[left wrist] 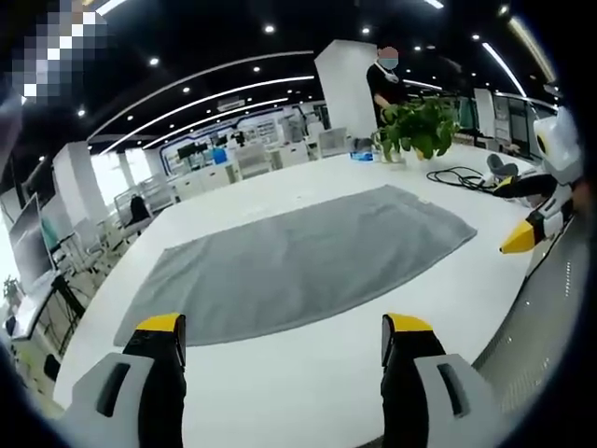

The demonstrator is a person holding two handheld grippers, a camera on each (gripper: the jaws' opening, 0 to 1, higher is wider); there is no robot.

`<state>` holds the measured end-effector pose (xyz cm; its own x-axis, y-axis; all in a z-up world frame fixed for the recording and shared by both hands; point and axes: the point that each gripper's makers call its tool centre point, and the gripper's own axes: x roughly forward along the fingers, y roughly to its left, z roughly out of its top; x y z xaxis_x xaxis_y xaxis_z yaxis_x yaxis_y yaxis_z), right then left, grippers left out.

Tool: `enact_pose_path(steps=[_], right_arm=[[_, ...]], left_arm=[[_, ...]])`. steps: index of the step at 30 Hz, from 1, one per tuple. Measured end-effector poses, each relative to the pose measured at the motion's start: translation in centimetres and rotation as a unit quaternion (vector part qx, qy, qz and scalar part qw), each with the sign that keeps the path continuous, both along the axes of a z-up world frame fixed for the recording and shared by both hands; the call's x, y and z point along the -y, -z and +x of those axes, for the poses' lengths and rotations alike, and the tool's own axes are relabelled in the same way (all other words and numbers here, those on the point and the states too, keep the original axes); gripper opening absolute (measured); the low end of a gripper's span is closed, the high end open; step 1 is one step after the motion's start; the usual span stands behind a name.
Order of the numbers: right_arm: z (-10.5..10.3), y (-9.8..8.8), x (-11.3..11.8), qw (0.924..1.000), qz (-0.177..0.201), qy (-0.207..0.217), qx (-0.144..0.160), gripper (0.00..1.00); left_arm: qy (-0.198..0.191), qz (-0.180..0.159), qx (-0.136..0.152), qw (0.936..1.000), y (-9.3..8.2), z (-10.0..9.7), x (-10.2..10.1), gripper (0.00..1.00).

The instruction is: Fold the towel on the table until its edges align and the towel forms a compact rectangular stack.

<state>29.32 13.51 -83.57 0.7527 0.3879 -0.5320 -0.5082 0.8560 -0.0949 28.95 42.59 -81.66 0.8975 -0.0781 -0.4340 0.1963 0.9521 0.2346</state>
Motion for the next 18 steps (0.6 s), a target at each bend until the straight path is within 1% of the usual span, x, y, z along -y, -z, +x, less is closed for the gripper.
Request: enact_pose_path(steps=[7, 15, 18], right_arm=[[-0.21, 0.27, -0.1, 0.9999, 0.001, -0.003, -0.011, 0.91], [-0.3, 0.37, -0.05, 0.9999, 0.001, -0.004, -0.014, 0.9], [-0.47, 0.7, -0.14, 0.9997, 0.0, -0.008, -0.023, 0.9]], left_arm=[[-0.001, -0.006, 0.006, 1.0, -0.1, 0.23, -0.32, 0.89], [0.003, -0.027, 0.011, 0.9996, -0.39, 0.24, 0.05, 0.9], [0.0, -0.031, 0.016, 0.9994, -0.63, 0.28, -0.05, 0.9]])
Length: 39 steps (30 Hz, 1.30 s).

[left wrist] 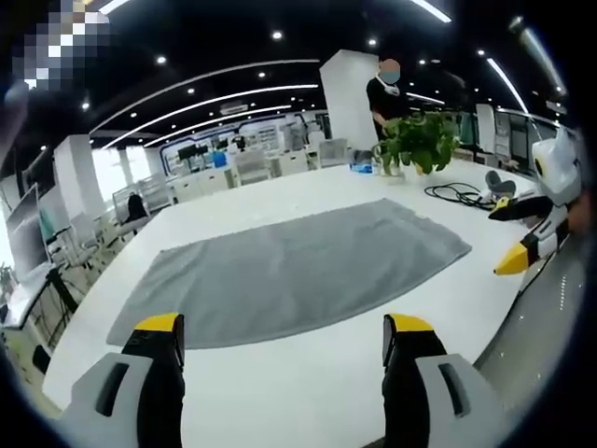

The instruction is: Fold the towel on the table until its edges align and the towel forms a compact rectangular stack.

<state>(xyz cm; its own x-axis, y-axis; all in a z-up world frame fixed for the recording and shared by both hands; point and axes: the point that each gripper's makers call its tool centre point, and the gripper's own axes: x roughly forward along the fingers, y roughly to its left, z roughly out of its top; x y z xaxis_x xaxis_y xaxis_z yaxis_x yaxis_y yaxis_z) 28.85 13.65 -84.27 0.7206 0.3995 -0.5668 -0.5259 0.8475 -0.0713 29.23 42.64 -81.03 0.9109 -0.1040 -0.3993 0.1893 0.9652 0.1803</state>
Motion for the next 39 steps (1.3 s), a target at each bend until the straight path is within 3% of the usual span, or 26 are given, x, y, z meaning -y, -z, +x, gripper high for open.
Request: enact_pose_path(steps=[13, 25, 28, 31, 34, 36, 37, 39], right_arm=[[-0.3, 0.9, 0.0, 0.9997, -0.011, -0.006, -0.021, 0.89], [0.0, 0.1, 0.6, 0.9998, 0.001, 0.01, -0.015, 0.87], [0.2, -0.1, 0.8, 0.9998, 0.007, 0.01, -0.014, 0.86], [0.1, -0.2, 0.5, 0.9997, 0.015, 0.0, -0.021, 0.87], [0.2, -0.5, 0.7, 0.9995, 0.018, -0.005, -0.024, 0.85], [0.4, -0.9, 1.1, 0.9994, 0.023, -0.009, -0.023, 0.84], [0.7, -1.1, 1.4, 0.9994, 0.023, -0.014, -0.022, 0.84], [1.2, -1.4, 2.2, 0.9995, 0.016, -0.021, -0.019, 0.83]], left_arm=[[0.002, -0.022, 0.02, 0.9995, -0.9, 0.0, 0.3, 0.9], [0.022, -0.065, -0.005, 0.9976, -1.0, -0.2, 1.6, 0.92], [0.035, -0.071, -0.005, 0.9969, -1.6, 0.0, 1.9, 0.91], [0.057, -0.068, 0.006, 0.9961, -2.7, 1.1, 1.8, 0.9], [0.065, -0.065, -0.008, 0.9958, -2.8, 2.0, 1.9, 0.89], [0.084, -0.057, -0.006, 0.9948, -3.2, 2.5, 2.6, 0.89], [0.099, -0.037, -0.002, 0.9944, -3.3, 2.8, 3.0, 0.88], [0.107, -0.04, -0.006, 0.9935, -3.3, 3.1, 3.8, 0.88]])
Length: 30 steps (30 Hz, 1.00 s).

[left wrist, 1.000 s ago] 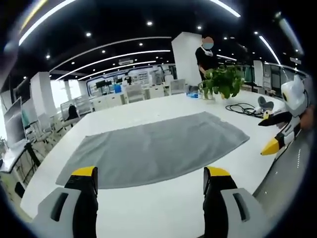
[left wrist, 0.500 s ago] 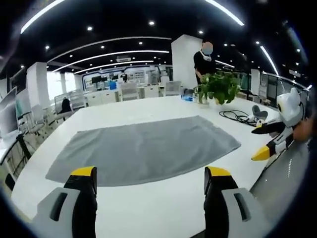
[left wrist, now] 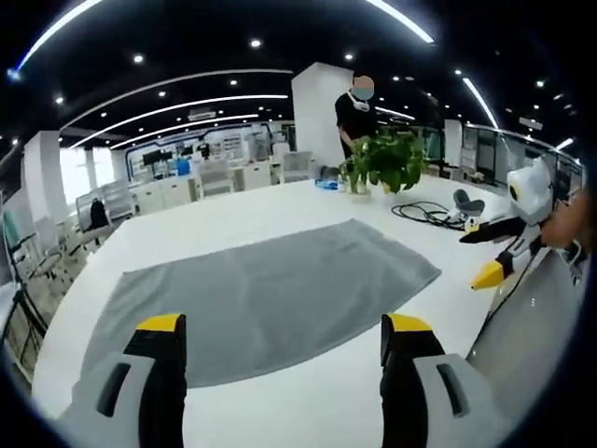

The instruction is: Fold the towel on the table until its edges align and the towel forms a compact rectangular stack.

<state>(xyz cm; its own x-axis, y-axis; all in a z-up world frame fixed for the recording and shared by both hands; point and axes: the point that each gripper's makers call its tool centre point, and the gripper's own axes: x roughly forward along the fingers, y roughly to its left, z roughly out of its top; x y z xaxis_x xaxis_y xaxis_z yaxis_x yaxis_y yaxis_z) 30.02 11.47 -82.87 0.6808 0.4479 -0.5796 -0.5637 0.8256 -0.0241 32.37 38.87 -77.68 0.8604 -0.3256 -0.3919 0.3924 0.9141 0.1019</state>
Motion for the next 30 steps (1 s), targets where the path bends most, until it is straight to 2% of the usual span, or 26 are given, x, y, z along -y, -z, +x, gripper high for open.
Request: enact_pose_path(steps=[3, 7, 16, 19, 25, 30], right_arm=[[0.8, -0.5, 1.3, 0.9999, -0.009, -0.002, 0.004, 0.82], [2.2, -1.6, 3.2, 0.9998, -0.011, 0.009, 0.014, 0.81], [5.0, -4.2, 6.2, 0.9991, -0.013, 0.022, 0.032, 0.82], [5.4, -4.8, 7.0, 0.9987, -0.028, 0.018, 0.039, 0.81], [7.1, -7.2, 8.4, 0.9973, -0.036, 0.012, 0.063, 0.81], [8.4, -9.1, 9.9, 0.9956, -0.046, 0.013, 0.081, 0.79]], left_arm=[[0.015, 0.001, -0.005, 0.9999, 0.0, 0.2, 1.2, 0.87], [0.044, 0.017, -0.005, 0.9989, 0.1, 0.6, 3.0, 0.86], [0.079, 0.004, -0.012, 0.9968, -0.4, 1.0, 6.3, 0.84], [0.094, 0.005, -0.012, 0.9955, -0.5, 0.8, 7.2, 0.83], [0.127, 0.015, -0.013, 0.9918, -0.7, 0.8, 8.8, 0.83], [0.14, 0.007, -0.014, 0.99, -1.1, 1.4, 10.1, 0.82]])
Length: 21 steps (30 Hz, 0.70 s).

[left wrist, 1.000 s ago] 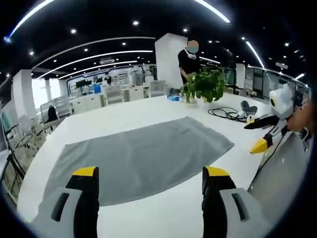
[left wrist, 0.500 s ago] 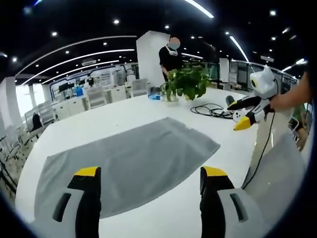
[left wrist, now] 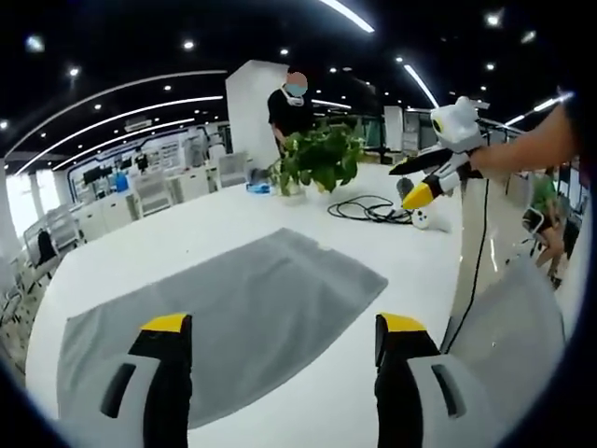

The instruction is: Fold the towel on the table until its edges align and the towel forms a compact rectangular stack.

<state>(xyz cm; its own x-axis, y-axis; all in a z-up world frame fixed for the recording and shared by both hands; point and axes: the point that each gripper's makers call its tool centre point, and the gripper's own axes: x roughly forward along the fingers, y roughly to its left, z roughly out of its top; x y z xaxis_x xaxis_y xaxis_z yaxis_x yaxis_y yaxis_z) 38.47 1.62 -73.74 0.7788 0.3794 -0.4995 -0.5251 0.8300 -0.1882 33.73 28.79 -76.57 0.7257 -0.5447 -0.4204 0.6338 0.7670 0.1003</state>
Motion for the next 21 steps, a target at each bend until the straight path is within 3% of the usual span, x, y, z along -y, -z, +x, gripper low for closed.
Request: enact_pose_path(steps=[9, 14, 21], right_arm=[[2.0, -2.8, 2.2, 0.9995, -0.02, 0.001, 0.023, 0.77], [3.4, -4.2, 3.2, 0.9993, -0.008, 0.013, 0.034, 0.78], [4.6, -4.5, 2.8, 0.9991, 0.001, 0.019, 0.037, 0.77]], left_arm=[[0.037, -0.005, -0.001, 0.9993, -0.8, 0.9, 3.2, 0.82], [0.057, -0.008, -0.001, 0.9983, -1.3, 1.1, 5.1, 0.82], [0.074, -0.007, -0.007, 0.9972, -1.1, 1.6, 7.1, 0.81]])
